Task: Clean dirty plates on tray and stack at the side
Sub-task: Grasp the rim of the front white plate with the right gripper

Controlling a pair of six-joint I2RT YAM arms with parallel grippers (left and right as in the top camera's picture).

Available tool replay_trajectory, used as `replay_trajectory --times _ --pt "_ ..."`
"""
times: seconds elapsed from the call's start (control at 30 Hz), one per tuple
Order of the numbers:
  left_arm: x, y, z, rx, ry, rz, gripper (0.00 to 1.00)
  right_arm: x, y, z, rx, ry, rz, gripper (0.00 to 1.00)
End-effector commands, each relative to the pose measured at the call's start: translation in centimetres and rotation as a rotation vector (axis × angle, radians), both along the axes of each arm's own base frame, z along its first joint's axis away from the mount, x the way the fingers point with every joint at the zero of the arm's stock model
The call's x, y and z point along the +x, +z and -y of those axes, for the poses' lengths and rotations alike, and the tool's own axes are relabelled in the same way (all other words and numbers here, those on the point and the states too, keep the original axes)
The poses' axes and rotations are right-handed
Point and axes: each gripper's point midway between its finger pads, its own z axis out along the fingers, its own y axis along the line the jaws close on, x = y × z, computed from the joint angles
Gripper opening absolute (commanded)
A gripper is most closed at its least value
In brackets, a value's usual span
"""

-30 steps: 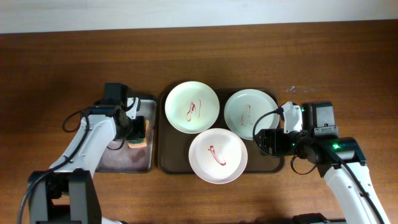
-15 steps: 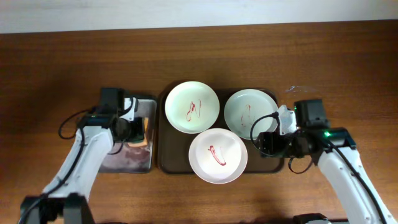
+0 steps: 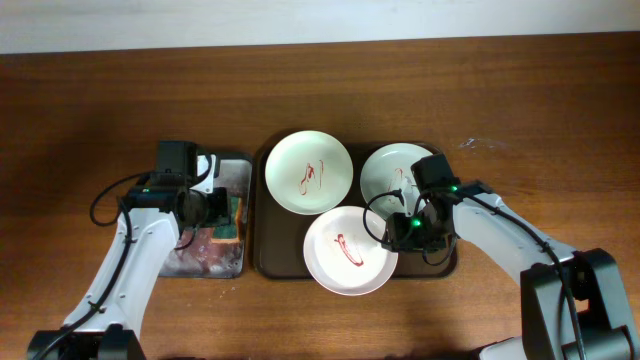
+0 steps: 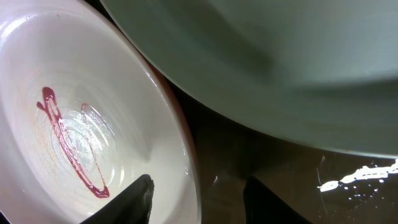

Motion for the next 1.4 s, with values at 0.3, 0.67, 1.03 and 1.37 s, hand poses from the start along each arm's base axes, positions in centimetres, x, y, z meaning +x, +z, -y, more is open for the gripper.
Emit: replay_trajectory --times 0.3,0.67,1.03,1.37 --pt "-1.4 -3.9 0.1 -0.013 0.003 0.018 0.31 0.5 0.4 -0.5 0.013 -0.003 0.007 0.48" --pt "-0.7 -6.3 0.0 -0.007 0.005 0.031 0.31 0.4 0.4 -0.5 0.015 -0.003 0.003 0.48" --pt "-0.4 -7.3 0.0 -0.006 0.005 0.025 0.00 0.4 0.4 -0.5 0.015 -0.003 0.003 0.49" --pt "-0.5 -7.8 0.0 -0.006 0.005 0.013 0.38 0.4 0.4 -0.5 0.015 -0.003 0.003 0.49"
